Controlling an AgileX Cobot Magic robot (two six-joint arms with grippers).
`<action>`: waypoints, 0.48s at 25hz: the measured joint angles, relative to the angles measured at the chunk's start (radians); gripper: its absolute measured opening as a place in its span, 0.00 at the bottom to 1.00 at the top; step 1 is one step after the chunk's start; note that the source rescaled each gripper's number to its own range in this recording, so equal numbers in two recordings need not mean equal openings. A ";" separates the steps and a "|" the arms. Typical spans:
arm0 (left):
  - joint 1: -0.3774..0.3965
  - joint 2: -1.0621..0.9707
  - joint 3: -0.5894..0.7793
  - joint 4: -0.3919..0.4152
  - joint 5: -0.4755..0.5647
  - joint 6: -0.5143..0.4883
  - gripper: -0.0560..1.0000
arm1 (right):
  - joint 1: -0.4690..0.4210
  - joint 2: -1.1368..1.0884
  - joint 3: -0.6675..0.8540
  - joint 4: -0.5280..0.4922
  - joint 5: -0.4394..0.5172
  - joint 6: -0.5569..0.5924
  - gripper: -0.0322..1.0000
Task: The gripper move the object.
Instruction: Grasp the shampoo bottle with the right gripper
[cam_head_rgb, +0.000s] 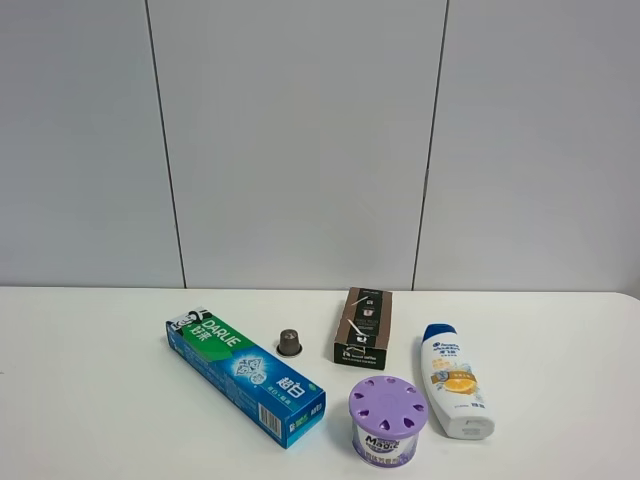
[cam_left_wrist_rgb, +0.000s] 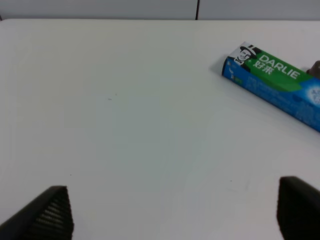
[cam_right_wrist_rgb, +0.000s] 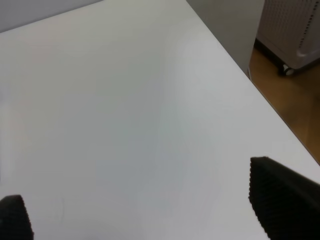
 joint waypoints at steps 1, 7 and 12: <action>0.000 0.000 0.000 0.000 0.000 0.000 1.00 | 0.000 0.000 0.000 0.000 0.000 0.000 0.85; 0.000 0.000 0.000 0.000 0.000 0.000 1.00 | 0.000 0.000 0.000 0.000 0.000 0.000 0.85; 0.000 0.000 0.000 0.000 0.000 0.000 1.00 | 0.000 0.000 0.000 0.000 0.000 0.000 0.85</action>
